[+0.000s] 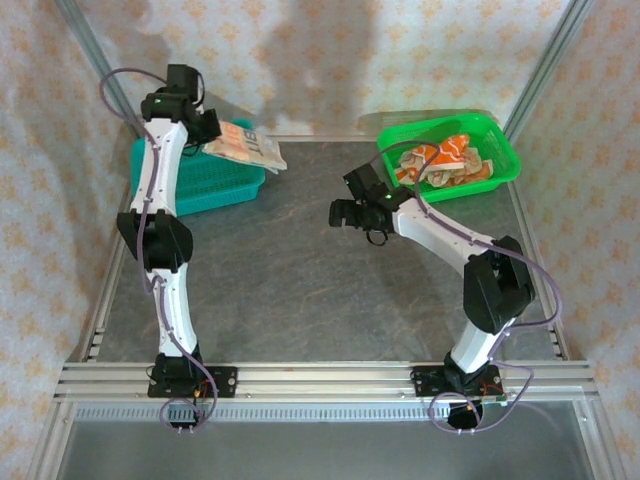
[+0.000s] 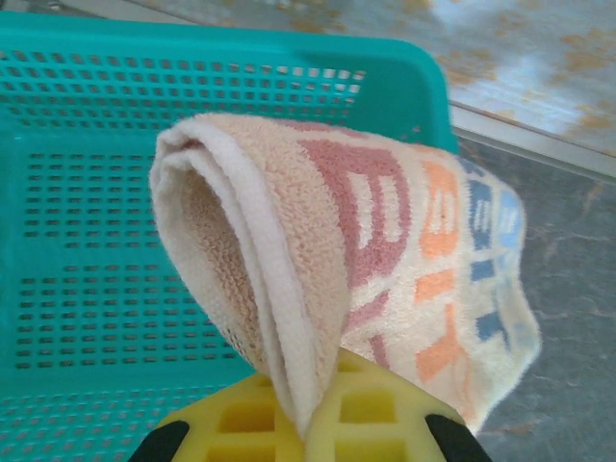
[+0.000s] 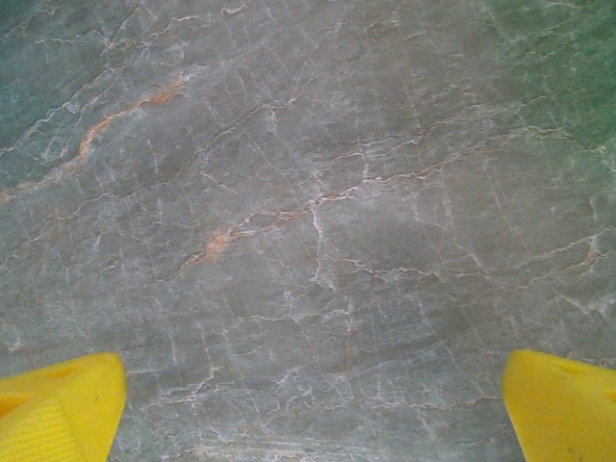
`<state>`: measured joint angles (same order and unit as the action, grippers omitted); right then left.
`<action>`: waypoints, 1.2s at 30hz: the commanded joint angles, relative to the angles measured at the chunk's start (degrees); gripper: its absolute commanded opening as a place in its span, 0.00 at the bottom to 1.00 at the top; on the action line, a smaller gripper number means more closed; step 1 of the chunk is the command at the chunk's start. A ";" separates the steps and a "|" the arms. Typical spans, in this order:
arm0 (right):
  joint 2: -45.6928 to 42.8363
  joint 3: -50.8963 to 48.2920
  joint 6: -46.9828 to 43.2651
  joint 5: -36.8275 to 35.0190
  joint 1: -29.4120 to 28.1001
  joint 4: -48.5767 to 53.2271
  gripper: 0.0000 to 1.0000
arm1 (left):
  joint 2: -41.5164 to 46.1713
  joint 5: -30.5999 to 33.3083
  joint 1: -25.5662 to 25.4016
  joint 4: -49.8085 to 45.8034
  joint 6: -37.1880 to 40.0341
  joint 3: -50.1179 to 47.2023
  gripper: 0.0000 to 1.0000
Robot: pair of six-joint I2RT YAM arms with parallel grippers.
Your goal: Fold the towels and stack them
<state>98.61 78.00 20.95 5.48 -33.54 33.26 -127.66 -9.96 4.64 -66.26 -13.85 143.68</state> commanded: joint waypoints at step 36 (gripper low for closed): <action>4.88 7.16 -0.20 0.92 0.34 4.13 0.99 | -8.49 7.53 6.46 3.76 5.11 -1.93 0.00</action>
<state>102.83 83.15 20.93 6.31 -33.54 35.59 -137.34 -7.92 12.43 -64.90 -10.72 140.11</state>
